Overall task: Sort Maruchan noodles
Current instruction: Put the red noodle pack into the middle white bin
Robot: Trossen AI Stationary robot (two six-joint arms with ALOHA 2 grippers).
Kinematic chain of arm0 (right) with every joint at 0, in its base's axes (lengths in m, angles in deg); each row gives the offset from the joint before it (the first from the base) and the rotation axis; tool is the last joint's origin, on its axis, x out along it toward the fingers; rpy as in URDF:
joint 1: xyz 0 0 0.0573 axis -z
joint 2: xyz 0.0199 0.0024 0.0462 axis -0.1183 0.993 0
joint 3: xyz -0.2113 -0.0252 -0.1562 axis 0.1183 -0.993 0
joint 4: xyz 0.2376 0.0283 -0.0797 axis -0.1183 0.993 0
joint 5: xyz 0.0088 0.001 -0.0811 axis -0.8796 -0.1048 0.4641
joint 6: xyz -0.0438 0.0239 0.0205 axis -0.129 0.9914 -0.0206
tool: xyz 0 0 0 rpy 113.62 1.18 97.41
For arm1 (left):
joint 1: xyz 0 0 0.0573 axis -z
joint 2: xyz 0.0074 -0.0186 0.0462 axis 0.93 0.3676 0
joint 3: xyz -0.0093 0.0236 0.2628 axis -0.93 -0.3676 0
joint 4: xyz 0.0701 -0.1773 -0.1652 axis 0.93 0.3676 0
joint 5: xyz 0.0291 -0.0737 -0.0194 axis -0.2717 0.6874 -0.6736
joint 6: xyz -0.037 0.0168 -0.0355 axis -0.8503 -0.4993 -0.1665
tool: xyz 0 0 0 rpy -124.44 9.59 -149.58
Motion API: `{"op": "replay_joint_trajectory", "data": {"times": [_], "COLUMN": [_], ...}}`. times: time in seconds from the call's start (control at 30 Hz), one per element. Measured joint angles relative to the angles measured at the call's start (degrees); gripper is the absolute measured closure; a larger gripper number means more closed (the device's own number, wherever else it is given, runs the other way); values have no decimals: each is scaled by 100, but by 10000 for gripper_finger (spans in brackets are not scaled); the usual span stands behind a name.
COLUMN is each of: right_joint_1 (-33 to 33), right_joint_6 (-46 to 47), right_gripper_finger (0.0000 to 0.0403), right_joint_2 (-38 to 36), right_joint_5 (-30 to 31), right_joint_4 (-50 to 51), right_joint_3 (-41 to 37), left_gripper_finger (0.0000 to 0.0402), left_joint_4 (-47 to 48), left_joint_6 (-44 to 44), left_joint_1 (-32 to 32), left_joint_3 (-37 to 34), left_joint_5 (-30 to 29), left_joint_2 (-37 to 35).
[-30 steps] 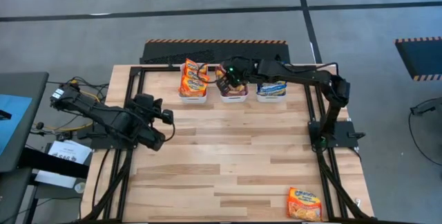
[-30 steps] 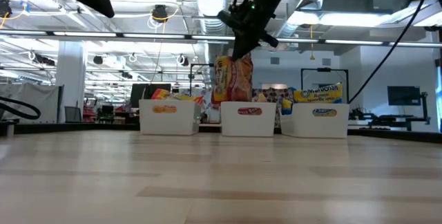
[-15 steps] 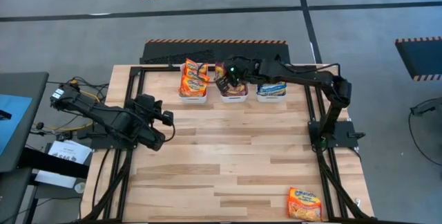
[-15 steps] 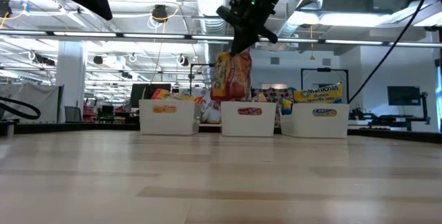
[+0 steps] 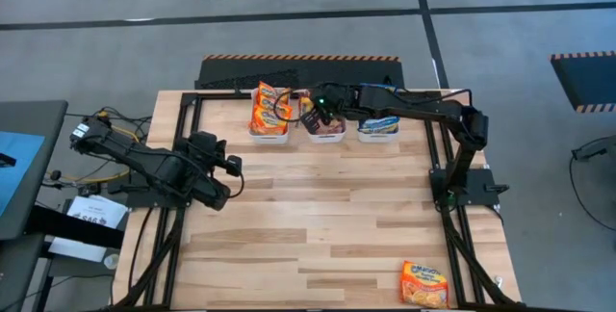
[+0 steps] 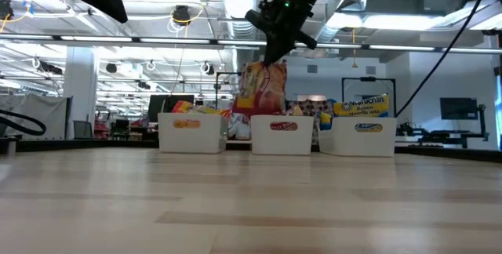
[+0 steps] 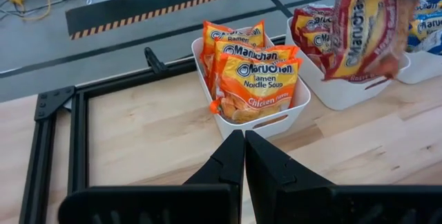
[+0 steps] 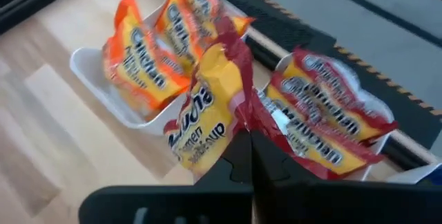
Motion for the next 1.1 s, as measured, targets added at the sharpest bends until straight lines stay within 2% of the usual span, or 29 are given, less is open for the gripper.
{"op": "replay_joint_trajectory", "data": {"times": [0.83,1.1], "right_joint_1": [199,-63], "right_joint_6": [-36,128], "right_gripper_finger": [398,398], "right_joint_2": [11,480], "right_joint_5": [-124,-88], "right_joint_4": [-138,154], "right_joint_3": [-157,-135], "left_gripper_finger": [401,401], "left_joint_4": [4,4], "left_joint_6": [109,109], "left_joint_1": [0,1], "left_joint_3": [0,0], "left_joint_5": [-50,-9], "left_joint_2": [2,2]}}
